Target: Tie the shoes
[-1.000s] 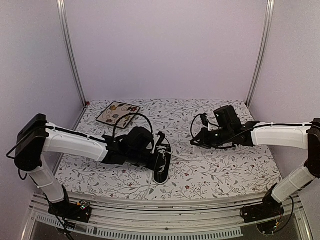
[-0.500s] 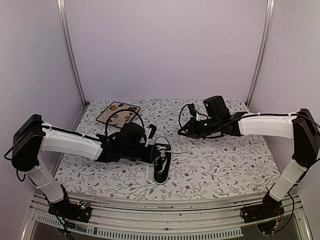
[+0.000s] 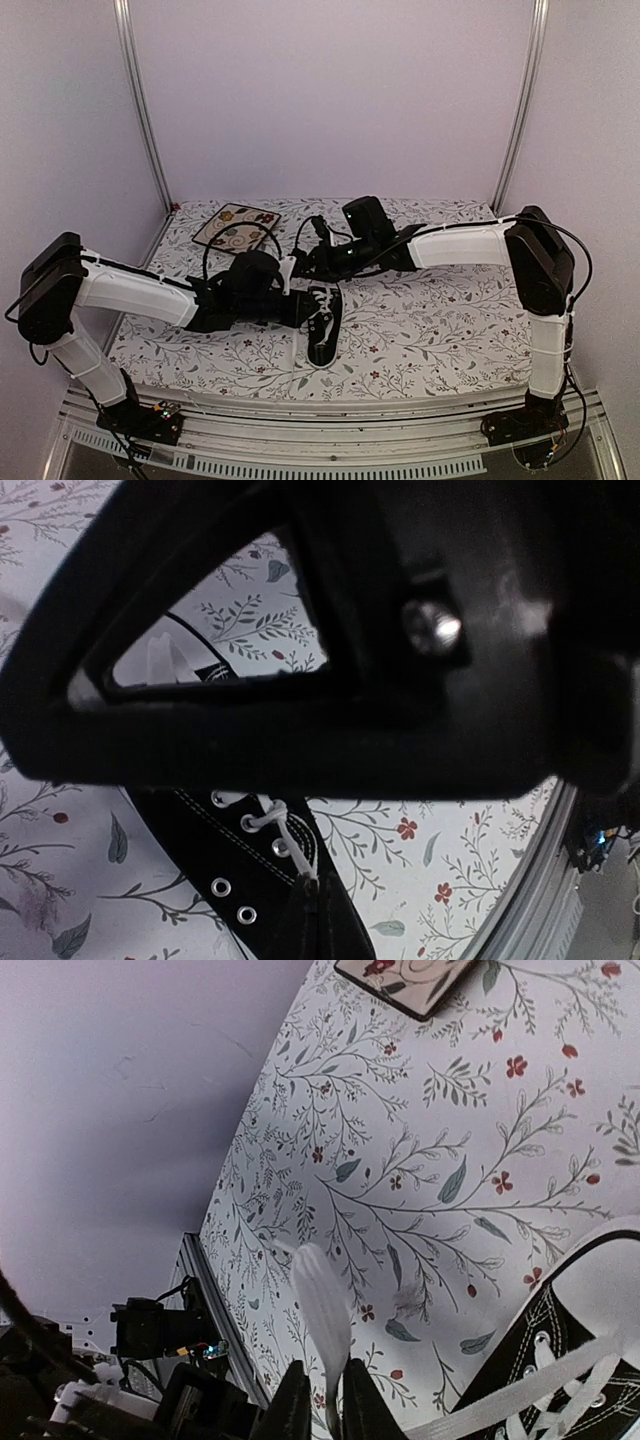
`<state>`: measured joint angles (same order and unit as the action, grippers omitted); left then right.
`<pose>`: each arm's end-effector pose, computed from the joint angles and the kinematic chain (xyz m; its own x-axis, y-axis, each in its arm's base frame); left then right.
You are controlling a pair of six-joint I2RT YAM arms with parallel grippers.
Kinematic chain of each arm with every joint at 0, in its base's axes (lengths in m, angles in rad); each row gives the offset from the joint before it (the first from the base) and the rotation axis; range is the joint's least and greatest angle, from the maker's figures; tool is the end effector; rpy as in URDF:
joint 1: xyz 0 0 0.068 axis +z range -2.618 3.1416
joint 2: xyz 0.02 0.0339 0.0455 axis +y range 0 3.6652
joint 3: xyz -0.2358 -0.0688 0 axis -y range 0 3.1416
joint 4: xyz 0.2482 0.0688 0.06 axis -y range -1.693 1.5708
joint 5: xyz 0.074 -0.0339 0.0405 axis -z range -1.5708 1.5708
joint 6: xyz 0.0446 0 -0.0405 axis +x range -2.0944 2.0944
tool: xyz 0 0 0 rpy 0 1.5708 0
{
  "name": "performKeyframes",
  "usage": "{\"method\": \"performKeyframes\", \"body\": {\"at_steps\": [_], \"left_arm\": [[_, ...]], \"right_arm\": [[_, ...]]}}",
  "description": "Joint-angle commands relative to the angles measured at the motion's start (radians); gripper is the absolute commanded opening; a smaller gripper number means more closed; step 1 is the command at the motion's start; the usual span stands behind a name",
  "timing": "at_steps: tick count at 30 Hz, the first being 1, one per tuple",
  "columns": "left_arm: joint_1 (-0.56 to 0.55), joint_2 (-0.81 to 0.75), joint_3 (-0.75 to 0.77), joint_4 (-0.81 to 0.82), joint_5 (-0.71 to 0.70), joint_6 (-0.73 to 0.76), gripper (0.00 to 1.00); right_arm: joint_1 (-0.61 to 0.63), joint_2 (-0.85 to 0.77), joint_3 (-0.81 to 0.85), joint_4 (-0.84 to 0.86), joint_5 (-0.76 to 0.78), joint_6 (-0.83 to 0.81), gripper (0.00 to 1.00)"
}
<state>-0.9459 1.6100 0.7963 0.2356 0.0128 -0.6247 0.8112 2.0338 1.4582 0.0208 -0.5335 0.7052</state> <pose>0.2000 -0.2782 0.1451 -0.7373 0.0224 -0.6752 0.4759 0.7266 -0.4955 0.3015 0.3504 0.1805 -0.8739 -0.1097 -0.4736 -0.4670 0.4604 0.7550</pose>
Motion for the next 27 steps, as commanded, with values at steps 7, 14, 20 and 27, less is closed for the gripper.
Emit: {"method": "performKeyframes", "body": {"at_steps": [7, 14, 20, 27], "left_arm": [[0.011, -0.040, -0.039, 0.069, 0.007, -0.028, 0.00], [0.012, -0.027, -0.023, 0.079, 0.023, -0.062, 0.00], [0.013, 0.012, 0.030, 0.083, 0.081, -0.138, 0.00], [0.023, 0.050, 0.066, 0.107, 0.147, -0.213, 0.00]], "right_arm": [[-0.012, -0.041, 0.034, -0.077, 0.052, -0.054, 0.59], [-0.067, -0.240, -0.175, -0.015, 0.143, -0.117, 0.73], [-0.027, -0.427, -0.511, 0.223, 0.246, -0.196, 0.79], [0.081, -0.485, -0.728, 0.466, 0.369, -0.257, 0.89]]}}
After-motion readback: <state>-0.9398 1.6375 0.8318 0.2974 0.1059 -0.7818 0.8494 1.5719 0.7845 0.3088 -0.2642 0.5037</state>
